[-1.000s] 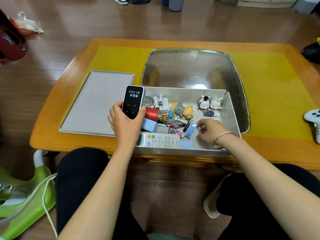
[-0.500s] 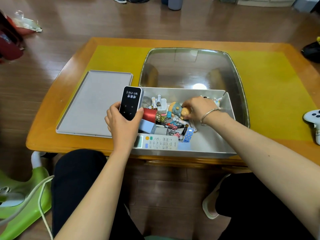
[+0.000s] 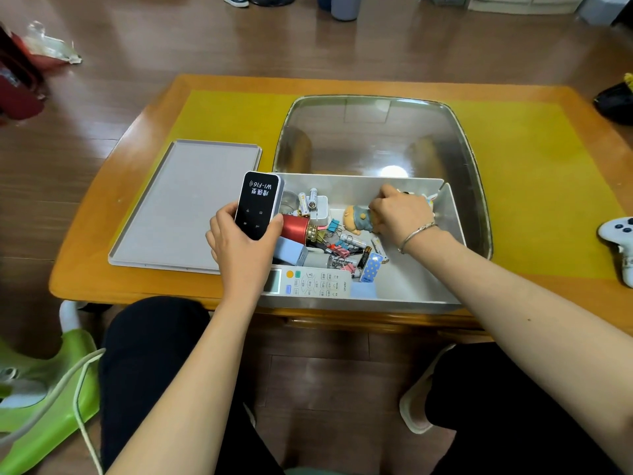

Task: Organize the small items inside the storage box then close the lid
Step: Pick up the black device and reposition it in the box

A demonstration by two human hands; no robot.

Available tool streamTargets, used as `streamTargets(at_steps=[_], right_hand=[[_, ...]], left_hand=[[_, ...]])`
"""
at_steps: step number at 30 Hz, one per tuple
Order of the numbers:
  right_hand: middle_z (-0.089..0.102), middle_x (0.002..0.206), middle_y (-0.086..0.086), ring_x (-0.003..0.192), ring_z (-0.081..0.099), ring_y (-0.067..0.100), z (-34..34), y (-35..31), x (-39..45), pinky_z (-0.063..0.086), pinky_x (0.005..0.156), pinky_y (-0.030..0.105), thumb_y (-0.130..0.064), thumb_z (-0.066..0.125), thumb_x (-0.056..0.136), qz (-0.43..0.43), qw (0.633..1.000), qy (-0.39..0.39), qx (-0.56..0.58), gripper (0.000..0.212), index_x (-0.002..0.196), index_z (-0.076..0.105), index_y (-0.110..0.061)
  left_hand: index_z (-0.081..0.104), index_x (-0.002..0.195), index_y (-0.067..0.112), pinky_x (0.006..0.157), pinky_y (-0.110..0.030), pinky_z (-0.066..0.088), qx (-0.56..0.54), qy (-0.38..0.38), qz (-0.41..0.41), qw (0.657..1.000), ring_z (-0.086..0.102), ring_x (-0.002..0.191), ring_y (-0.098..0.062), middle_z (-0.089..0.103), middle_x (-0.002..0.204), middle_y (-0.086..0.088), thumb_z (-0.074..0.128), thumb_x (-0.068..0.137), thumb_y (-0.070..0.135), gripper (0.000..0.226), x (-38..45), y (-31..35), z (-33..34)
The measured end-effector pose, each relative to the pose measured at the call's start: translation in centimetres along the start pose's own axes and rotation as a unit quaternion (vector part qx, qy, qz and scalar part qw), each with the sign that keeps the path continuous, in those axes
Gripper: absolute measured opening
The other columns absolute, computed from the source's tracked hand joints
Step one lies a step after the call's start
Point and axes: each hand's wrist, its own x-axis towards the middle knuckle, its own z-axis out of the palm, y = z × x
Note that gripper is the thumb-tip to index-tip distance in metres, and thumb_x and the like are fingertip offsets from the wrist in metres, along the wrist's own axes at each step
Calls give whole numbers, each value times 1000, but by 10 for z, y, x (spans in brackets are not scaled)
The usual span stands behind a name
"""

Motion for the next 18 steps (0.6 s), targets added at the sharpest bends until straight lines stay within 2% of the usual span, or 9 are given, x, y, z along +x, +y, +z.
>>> streamTargets(at_steps=[3, 6, 9, 12, 15, 18], right_hand=[[50, 111, 10, 89, 60, 33, 1, 0, 0, 32, 60, 31, -25, 64, 82, 13, 1000, -15, 21, 30, 108, 62, -10], [50, 116, 10, 97, 58, 35, -3, 0, -3, 41, 69, 35, -32, 68, 82, 31, 996, -11, 77, 43, 118, 57, -12], [55, 118, 9, 108, 55, 30, -4, -10, -19, 47, 87, 39, -33, 54, 92, -18, 982, 2, 190, 37, 124, 55, -14], [54, 128, 8, 118, 49, 27, -3, -26, -38, 42, 97, 44, -48, 33, 96, -48, 964, -75, 249, 51, 132, 47, -15], [42, 142, 8, 128, 41, 28, -3, -34, -41, 39, 99, 49, -59, 22, 94, -32, 963, -145, 223, 62, 136, 40, -16], [39, 145, 7, 130, 39, 28, -5, -34, -39, 35, 102, 49, -60, 22, 94, -30, 967, -145, 206, 62, 138, 37, -19]], left_hand=[[43, 125, 14, 96, -37, 42, 0, -1, -1, 1000, 32, 110, -7, 47, 124, -1, 69, 80, 43, 60, 0, 0, 0], [43, 125, 14, 97, -37, 43, -2, -1, -1, 1000, 32, 110, -7, 47, 124, -1, 69, 80, 43, 60, 0, -1, 0], [43, 125, 14, 97, -38, 43, -1, -1, 1, 1000, 32, 111, -7, 47, 124, -1, 69, 80, 43, 60, 0, -1, 1], [43, 125, 15, 96, -37, 43, 1, 0, 3, 1000, 32, 110, -6, 47, 124, -2, 69, 81, 43, 59, 0, -1, 1], [42, 126, 14, 96, -36, 43, 3, -2, 4, 1000, 31, 110, -5, 46, 125, -3, 69, 81, 43, 59, 0, -1, 0], [42, 126, 14, 98, -38, 43, 5, -2, 4, 1000, 30, 111, -5, 46, 126, -3, 69, 81, 43, 60, 0, -1, 1]])
